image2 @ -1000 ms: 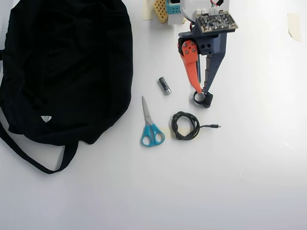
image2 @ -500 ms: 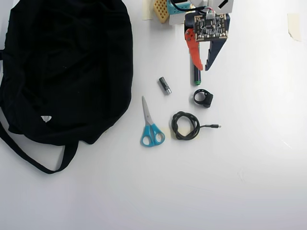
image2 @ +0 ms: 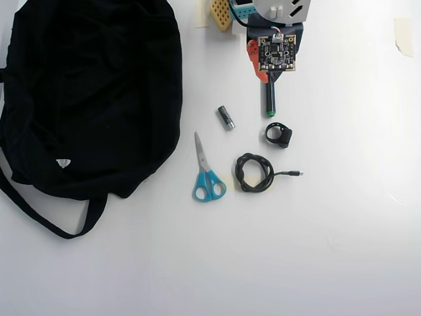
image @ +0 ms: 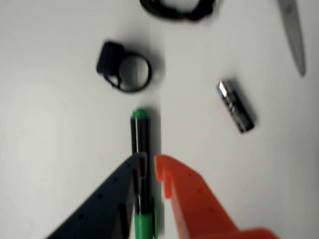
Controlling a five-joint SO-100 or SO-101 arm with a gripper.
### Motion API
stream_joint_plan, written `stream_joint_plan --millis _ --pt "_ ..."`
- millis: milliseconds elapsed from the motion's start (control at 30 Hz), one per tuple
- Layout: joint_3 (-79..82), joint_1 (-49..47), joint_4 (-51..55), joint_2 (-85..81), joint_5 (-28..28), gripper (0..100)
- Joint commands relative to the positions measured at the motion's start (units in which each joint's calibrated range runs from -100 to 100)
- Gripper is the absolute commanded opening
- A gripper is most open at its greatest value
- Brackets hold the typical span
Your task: Put the green marker into the black bag
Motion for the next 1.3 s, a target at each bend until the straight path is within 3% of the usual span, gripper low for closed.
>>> stream_joint_plan --millis 0,533,800,1267 --pt "1.76 -1.15 0.28 -1.52 -1.26 3" --pt "7.60 -14.84 1.49 -1.52 -9.60 3" --pt "11.11 -16.11 1.32 -1.52 -11.54 15" --pt "14.61 -15.89 -1.87 -0.36 -11.91 25"
